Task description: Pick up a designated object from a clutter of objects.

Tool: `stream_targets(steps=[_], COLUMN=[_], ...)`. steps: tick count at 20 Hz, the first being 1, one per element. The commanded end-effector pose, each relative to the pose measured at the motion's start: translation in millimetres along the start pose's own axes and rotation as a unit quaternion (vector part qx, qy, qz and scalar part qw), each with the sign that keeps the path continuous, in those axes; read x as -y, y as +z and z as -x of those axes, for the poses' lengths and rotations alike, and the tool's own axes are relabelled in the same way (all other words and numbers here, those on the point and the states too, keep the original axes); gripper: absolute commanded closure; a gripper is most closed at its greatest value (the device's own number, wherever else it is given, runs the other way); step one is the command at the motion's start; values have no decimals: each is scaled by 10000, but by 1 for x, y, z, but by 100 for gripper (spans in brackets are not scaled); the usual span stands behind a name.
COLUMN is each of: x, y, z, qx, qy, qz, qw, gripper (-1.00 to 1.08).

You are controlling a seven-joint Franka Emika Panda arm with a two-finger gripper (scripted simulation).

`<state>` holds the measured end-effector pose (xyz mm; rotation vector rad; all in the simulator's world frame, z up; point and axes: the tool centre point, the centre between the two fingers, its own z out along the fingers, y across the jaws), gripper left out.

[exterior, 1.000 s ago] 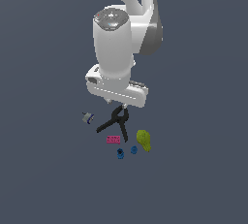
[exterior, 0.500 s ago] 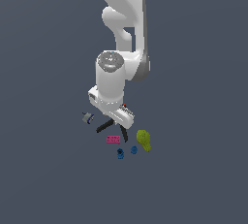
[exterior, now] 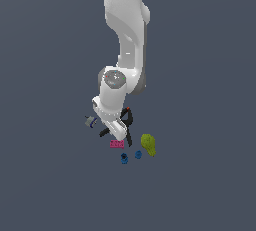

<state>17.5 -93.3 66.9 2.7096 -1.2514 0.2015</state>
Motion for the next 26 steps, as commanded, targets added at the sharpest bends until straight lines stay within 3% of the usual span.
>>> stream_targets(steps=[1,8,25,26], x=[-5,-11,-12,-12], y=[9,19,50,50], z=[-3,-6,-8,-8], qx=[-112,-258,-259,-259], qy=[173,380,383,383], qz=[38,88,88,88], qw=[9998,9989,9989,9989], gripper=[-20,-20,-20,108])
